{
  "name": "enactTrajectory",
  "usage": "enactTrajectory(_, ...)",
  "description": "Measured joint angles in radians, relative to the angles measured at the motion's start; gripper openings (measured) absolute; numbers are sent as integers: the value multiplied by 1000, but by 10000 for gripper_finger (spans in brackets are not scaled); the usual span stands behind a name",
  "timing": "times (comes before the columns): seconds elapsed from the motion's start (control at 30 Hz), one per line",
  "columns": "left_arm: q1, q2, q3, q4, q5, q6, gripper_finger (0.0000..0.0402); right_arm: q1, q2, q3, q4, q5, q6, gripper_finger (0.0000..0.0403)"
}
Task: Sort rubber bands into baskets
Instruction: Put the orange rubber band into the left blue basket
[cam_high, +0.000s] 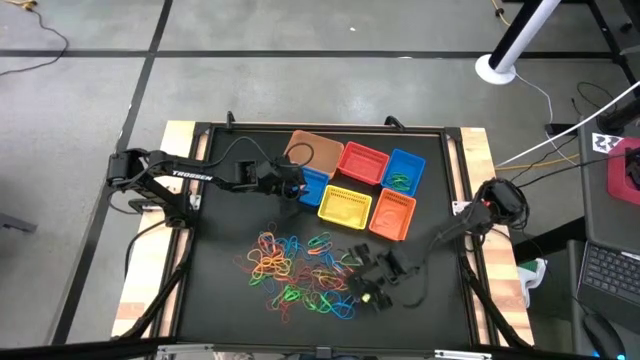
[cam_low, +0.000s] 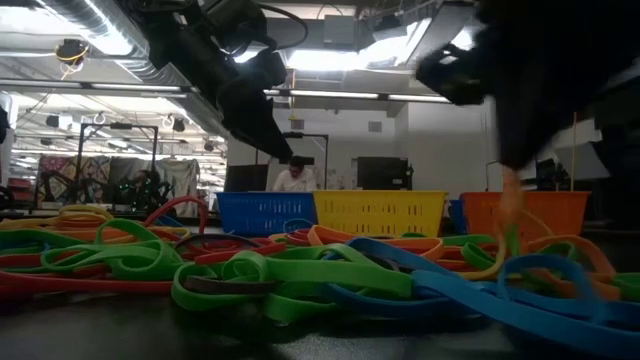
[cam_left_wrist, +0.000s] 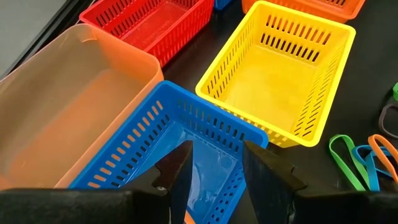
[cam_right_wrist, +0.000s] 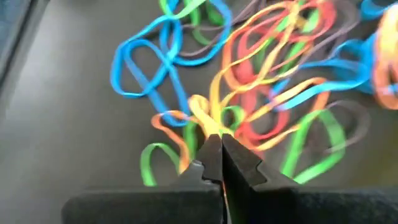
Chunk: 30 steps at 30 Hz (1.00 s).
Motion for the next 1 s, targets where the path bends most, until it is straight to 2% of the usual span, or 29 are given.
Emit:
enactTrajectory(0.3,-40,-73,0,-10,0,45,137,-176,-2,105,-79,11,-310,1)
enactTrajectory(0.67,-91,-288,0,-235,0,43,137,-469,-2,112,98,11,-619,1)
enactTrajectory(0.83,-118,-360,0,-364,0,12,137,-589,-2,112,229,-47,-697,1)
enactTrajectory(1.0,-146,-384,0,-466,0,-54,137,-679,-2,112,278,-169,-735,1)
